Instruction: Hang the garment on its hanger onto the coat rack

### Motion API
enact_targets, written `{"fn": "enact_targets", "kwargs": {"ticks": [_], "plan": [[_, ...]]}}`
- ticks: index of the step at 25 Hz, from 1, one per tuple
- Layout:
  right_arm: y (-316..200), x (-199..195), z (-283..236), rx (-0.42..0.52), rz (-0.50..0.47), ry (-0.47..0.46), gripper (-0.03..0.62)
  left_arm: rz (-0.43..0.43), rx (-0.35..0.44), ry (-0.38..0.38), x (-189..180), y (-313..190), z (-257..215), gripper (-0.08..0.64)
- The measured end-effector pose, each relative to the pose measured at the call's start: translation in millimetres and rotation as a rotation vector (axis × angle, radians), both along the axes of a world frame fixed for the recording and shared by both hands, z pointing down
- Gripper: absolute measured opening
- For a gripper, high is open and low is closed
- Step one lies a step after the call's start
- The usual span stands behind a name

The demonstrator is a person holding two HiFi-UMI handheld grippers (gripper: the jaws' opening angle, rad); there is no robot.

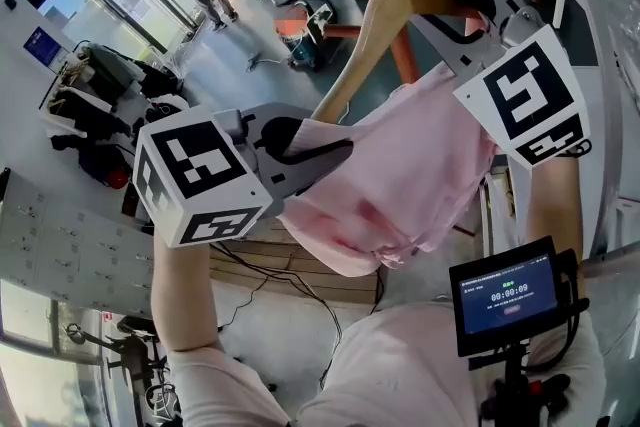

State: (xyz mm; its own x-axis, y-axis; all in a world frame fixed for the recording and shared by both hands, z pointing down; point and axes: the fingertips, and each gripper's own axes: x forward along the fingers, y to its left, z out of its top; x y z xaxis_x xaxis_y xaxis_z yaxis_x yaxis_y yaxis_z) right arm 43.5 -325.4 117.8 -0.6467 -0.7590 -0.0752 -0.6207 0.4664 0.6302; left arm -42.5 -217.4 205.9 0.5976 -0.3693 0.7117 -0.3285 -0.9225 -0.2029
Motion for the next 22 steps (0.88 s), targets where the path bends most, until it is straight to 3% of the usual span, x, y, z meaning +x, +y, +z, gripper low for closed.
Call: {"fn": "enact_targets", "kwargs": {"ticks": [22], "plan": [[-22.6,-26.6,68.8,-0.172,-0.035,0.027,0.135,-0.035,-0.153,-0.009,-21.1,-8.6,51.2,0.041]]}}
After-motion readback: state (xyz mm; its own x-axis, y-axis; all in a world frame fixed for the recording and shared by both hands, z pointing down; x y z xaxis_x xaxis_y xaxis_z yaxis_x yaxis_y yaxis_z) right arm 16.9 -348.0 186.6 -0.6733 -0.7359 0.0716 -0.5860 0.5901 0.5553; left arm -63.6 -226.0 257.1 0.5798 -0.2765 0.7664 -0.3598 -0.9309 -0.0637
